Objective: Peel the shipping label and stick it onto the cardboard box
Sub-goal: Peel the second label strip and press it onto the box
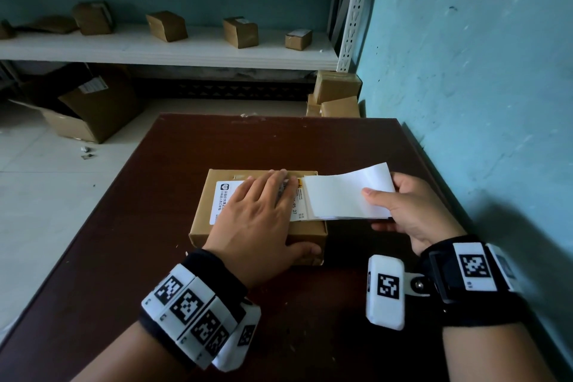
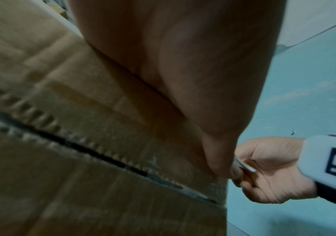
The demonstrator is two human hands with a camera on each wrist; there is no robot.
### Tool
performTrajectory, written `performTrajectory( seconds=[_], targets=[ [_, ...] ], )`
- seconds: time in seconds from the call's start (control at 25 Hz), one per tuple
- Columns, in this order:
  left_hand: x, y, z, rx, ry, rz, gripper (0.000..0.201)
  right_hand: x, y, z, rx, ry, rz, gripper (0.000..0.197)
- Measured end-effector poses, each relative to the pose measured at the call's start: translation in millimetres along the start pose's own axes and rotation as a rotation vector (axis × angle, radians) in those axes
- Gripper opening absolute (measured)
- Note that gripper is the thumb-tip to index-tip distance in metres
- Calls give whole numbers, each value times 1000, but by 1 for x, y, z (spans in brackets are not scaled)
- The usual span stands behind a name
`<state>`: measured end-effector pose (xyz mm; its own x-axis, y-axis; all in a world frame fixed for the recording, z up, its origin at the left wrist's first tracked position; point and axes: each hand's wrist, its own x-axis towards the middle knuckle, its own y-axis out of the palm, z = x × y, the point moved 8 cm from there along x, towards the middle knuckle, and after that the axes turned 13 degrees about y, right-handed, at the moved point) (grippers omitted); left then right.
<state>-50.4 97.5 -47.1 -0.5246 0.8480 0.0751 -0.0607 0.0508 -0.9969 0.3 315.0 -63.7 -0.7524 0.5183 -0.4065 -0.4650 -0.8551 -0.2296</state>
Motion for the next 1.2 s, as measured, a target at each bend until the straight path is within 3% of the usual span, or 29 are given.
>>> performTrajectory(
  seconds=[1.2],
  targets=[
    [-1,1,0,7,-6,-18,112,-5,-9,6,4,-38,-87,10]
  ],
)
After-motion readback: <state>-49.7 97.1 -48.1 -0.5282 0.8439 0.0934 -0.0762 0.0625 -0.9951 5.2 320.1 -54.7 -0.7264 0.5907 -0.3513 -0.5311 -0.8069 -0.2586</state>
